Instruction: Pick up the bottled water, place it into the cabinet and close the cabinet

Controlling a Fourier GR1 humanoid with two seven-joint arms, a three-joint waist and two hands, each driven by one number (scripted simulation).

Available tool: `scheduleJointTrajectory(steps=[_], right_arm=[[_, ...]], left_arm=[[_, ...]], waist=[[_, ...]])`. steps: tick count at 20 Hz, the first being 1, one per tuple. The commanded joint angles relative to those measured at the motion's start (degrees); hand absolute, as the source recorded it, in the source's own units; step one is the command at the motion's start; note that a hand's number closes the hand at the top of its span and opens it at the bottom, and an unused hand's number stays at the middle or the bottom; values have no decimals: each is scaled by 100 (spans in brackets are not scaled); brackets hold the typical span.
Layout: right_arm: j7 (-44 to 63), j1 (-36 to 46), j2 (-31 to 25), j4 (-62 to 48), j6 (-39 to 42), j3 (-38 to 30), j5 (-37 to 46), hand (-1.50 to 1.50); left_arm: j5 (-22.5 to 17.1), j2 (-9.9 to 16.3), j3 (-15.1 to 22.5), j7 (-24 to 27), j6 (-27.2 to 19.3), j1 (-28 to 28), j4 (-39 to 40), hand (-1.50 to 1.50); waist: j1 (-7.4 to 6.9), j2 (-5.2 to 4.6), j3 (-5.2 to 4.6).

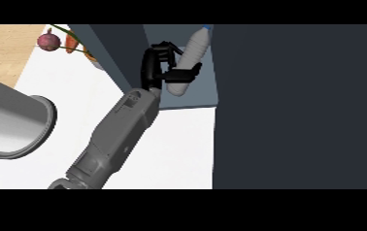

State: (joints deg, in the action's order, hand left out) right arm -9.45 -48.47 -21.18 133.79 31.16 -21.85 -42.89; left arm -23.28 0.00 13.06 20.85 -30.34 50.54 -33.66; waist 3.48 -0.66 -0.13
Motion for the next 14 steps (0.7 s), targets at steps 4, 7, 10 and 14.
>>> scheduleJointTrajectory(steps=[4,7,10,14], right_arm=[[126,-169,91,754,-59,-56,-531,-150],[180,-101,88,713,-124,-36,-516,-150],[164,-131,143,621,-2,115,-450,-150],[46,-76,184,568,45,65,-353,-150]], left_arm=[[28,13,-308,501,-219,758,1157,150],[39,0,-244,444,-132,1102,1467,150],[183,0,-193,407,-303,1323,1865,-150],[201,38,-309,648,-182,1352,2198,-150]], waist=[[79,-40,-2],[53,-44,0],[72,-48,3],[118,-67,1]])
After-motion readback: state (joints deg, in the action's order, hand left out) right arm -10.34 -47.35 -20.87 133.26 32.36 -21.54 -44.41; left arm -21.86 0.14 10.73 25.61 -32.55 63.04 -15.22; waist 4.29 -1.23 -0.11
